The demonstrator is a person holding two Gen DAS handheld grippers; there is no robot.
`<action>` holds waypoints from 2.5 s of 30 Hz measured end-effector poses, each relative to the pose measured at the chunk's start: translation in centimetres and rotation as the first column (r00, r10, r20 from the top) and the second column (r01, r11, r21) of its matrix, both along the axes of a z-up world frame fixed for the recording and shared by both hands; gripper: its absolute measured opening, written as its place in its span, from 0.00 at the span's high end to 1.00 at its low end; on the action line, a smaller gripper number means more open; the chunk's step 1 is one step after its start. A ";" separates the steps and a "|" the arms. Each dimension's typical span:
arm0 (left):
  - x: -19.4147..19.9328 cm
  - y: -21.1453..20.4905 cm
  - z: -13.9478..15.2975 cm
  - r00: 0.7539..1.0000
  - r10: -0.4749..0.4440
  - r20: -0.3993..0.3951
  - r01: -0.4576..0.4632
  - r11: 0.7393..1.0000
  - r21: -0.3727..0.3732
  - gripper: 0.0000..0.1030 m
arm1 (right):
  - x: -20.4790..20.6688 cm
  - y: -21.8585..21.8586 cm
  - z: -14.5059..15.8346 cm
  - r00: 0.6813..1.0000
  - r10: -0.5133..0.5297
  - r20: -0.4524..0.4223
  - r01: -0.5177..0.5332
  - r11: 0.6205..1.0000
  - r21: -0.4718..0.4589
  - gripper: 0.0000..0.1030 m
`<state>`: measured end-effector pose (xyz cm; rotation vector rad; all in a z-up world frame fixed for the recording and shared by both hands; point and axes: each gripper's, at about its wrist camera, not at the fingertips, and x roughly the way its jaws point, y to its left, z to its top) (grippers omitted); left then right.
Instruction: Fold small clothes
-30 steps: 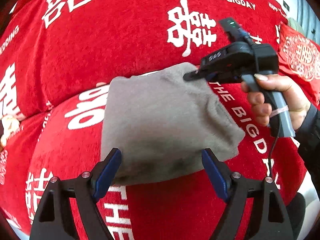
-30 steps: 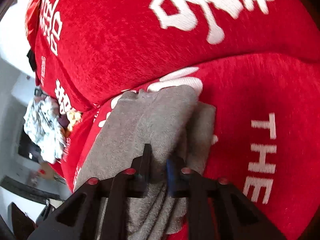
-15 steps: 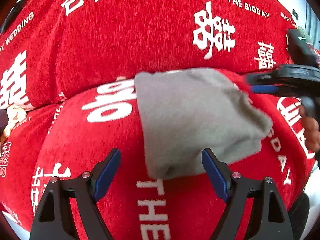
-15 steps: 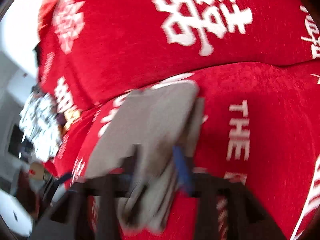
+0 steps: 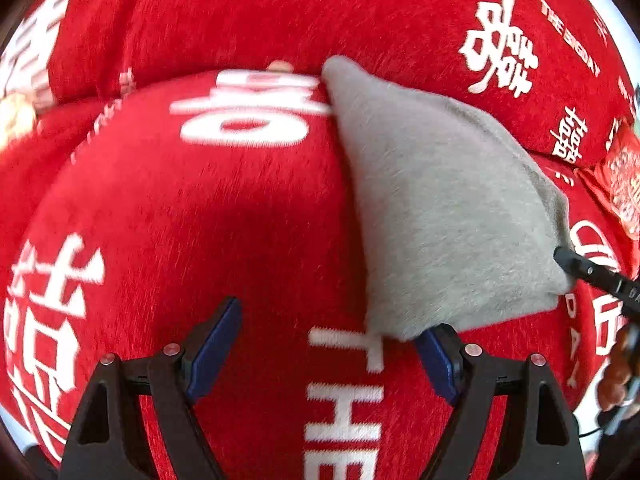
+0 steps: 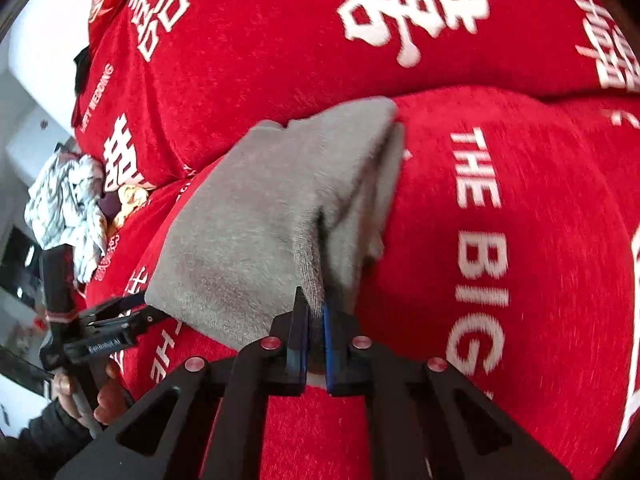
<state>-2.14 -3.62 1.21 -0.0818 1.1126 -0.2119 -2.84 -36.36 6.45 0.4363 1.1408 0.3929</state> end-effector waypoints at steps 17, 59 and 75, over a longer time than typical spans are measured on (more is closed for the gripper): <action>5.7 -6.5 4.5 0.998 -0.055 -0.001 0.055 0.998 -0.034 0.00 | 3.0 4.3 4.1 0.992 0.048 0.117 -0.052 0.998 0.028 0.36; 11.1 -6.6 4.9 0.995 -0.101 -0.008 0.101 0.995 0.009 0.00 | 8.9 0.4 4.2 0.997 -0.073 0.022 0.075 0.986 -0.151 0.27; 11.7 -6.6 -0.5 0.973 -0.133 -0.188 0.091 0.972 -0.215 0.15 | 8.7 2.8 -2.5 0.987 -0.056 -0.150 0.053 0.998 -0.023 0.36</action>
